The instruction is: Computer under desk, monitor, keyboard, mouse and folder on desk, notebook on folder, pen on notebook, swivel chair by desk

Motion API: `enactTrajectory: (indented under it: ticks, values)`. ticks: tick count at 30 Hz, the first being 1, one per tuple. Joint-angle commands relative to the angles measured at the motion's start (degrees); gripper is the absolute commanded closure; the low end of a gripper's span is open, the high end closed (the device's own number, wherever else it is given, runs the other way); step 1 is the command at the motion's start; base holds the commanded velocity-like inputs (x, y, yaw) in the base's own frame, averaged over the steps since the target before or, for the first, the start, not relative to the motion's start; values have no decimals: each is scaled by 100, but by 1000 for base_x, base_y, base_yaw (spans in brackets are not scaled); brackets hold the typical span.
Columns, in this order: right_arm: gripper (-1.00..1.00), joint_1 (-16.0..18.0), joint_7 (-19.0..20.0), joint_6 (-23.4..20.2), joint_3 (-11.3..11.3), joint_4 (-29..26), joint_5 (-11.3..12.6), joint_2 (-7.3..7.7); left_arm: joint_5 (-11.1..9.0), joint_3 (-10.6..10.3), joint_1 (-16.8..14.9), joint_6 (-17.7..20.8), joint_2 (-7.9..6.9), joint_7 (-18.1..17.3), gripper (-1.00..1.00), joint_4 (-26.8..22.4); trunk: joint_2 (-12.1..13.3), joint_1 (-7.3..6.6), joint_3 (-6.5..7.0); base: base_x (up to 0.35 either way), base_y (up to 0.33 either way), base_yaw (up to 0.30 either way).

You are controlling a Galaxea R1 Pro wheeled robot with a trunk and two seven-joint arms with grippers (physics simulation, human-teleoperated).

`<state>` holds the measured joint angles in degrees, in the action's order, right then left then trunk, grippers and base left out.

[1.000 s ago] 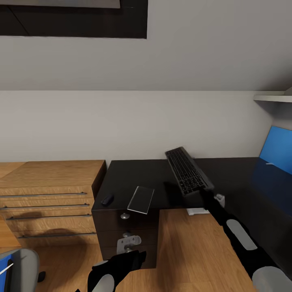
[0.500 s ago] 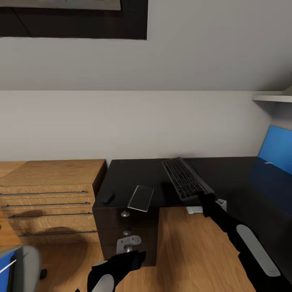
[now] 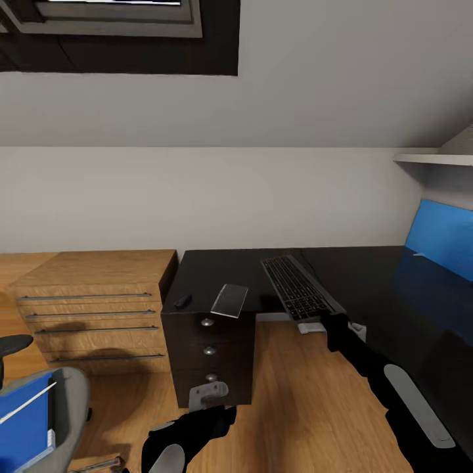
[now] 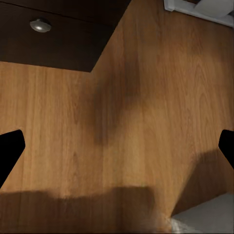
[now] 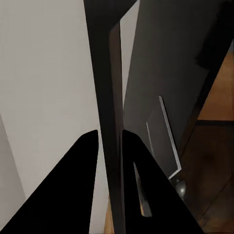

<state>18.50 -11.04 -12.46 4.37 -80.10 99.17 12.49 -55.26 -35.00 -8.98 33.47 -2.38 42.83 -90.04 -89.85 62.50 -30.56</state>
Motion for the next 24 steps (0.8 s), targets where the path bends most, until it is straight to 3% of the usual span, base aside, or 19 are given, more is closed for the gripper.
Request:
enactTrajectory:
  ticks: [1,8,24]
  values:
    - [100,4,-16,10,3,-5,68,-4,-47,-13,-7,1,-1,57,-100,-6,-4,-4,-6,-337,0,0]
    - [100,4,-21,7,-6,-3,77,-1,-47,-15,-7,-2,-6,54,-100,-6,-4,-4,-6,-336,-37,0]
    - [100,4,-13,9,-41,40,76,-1,-47,0,-7,-7,-8,50,-100,-7,-4,-4,-6,-303,-174,0]
